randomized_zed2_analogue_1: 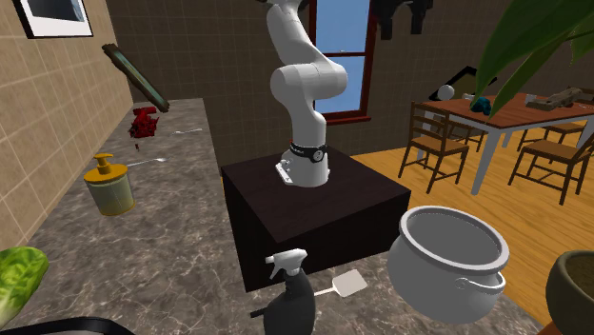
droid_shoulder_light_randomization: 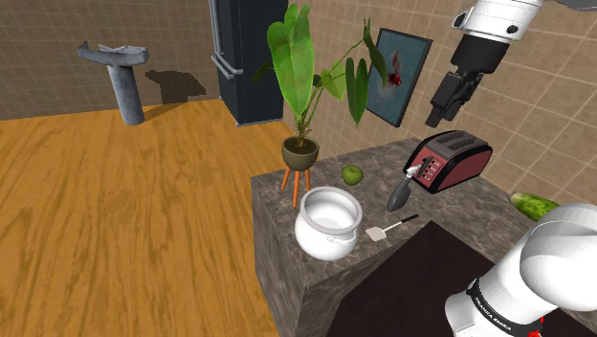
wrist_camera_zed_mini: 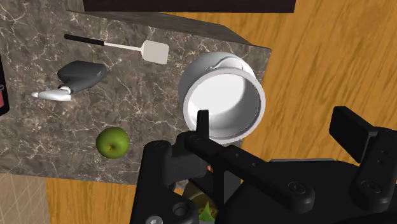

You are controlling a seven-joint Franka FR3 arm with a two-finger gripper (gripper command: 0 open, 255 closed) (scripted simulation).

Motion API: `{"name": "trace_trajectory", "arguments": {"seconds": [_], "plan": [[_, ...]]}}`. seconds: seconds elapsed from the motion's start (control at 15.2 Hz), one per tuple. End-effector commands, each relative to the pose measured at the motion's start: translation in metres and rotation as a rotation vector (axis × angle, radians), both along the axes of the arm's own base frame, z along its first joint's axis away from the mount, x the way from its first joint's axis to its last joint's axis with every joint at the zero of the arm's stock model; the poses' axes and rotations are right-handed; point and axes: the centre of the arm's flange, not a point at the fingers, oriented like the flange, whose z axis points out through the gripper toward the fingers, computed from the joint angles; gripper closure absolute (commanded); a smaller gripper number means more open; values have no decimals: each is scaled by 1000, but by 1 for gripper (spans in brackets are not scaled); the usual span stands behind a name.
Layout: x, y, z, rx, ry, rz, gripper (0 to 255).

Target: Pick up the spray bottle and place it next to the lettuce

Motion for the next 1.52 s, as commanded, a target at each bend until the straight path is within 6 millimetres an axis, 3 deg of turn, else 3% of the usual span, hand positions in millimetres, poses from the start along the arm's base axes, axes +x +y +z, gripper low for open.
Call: {"name": "trace_trajectory", "arguments": {"seconds": [0.0, 0.73, 1.45], "plan": [[0, 0, 0, 0, 0, 0, 0], [2, -91, -105, -60, -6, 344, 0], [37, -181, -205, -121, -12, 688, 0]]}}
